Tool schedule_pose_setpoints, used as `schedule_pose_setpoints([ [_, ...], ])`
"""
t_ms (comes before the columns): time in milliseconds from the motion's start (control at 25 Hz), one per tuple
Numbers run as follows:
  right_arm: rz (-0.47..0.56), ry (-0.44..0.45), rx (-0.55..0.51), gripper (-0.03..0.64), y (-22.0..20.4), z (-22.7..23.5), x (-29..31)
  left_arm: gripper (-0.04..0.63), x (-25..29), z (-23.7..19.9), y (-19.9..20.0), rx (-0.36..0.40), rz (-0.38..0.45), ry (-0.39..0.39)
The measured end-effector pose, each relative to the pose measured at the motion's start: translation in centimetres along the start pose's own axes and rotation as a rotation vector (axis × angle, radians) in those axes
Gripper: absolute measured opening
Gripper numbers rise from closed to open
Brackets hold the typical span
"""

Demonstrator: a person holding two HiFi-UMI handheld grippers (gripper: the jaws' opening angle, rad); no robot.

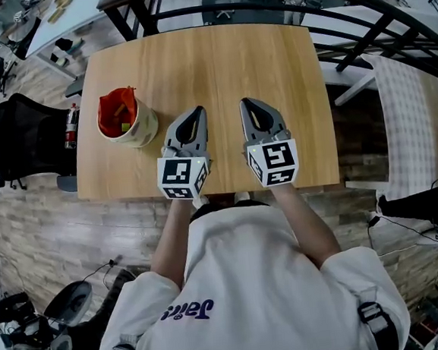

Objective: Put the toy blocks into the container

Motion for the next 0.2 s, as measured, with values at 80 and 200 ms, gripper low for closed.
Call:
schedule_pose_setpoints([
  [80,-0.003,0.009,-0.004,0.017,0.1,0.5,-0.1,0.008,0.2,0.4,0.2,-0.001,-0.005,0.001],
  [200,-0.005,0.020,-0.009,0.017,-0.1,1.2,-0.3,0.008,0.5,1.1,0.3,0.002,-0.009,0.003],
])
Point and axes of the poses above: the fingertips, and each gripper's own axes: x forward along the fingers, z to its right, y out of its top, the point moved 5 cm from there along -x, backward along the fingers, and after that the axes turned 13 degrees about -z, right-handed, at the moved point
